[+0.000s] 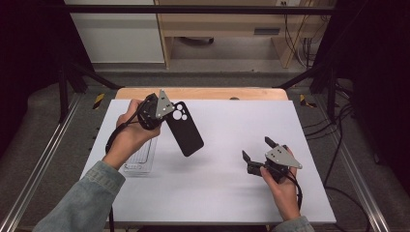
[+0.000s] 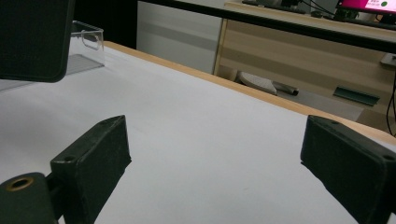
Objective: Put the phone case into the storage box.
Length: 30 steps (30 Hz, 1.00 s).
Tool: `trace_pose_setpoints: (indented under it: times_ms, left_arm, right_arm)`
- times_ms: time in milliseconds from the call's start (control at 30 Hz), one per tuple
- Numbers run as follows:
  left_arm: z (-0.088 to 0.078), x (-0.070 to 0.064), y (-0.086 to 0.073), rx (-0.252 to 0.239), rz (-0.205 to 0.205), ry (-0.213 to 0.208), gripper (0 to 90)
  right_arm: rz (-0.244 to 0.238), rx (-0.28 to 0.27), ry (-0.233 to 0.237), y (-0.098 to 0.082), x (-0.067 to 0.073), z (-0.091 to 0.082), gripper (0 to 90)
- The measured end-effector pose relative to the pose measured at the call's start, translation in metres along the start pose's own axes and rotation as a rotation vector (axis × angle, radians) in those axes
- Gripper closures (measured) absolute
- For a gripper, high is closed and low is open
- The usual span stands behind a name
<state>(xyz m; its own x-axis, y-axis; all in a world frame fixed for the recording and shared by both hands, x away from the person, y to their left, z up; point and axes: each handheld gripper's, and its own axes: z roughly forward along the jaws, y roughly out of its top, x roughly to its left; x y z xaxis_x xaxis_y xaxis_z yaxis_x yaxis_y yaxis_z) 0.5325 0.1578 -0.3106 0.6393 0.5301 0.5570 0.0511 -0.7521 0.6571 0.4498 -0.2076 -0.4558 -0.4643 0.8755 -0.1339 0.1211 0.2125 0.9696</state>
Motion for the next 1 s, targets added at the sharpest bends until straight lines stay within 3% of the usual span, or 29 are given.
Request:
trace_pose_setpoints:
  times_ms: [200, 400, 533, 700, 1000]
  left_arm:
    - [-0.003, 0.006, 0.0, 0.007, 0.024, 0.038, 88.8]
    - [-0.006, 0.006, 0.0, 0.008, 0.049, 0.085, 88.7]
    - [-0.013, 0.007, 0.004, -0.005, 0.066, 0.113, 88.8]
    - [-0.022, 0.008, 0.009, -0.043, 0.133, 0.136, 88.7]
    - [-0.026, 0.017, 0.004, -0.048, 0.122, 0.161, 88.7]
  right_arm:
    - [-0.026, 0.001, -0.01, -0.002, -0.002, -0.005, 7.7]
    - [0.001, -0.026, -0.013, -0.003, -0.008, -0.015, 7.8]
    - [-0.008, -0.032, -0.015, -0.005, -0.011, -0.023, 7.7]
    - [0.003, -0.035, -0.017, -0.011, -0.015, -0.028, 7.5]
    - [0.0, -0.037, -0.018, -0.014, -0.016, -0.029, 7.3]
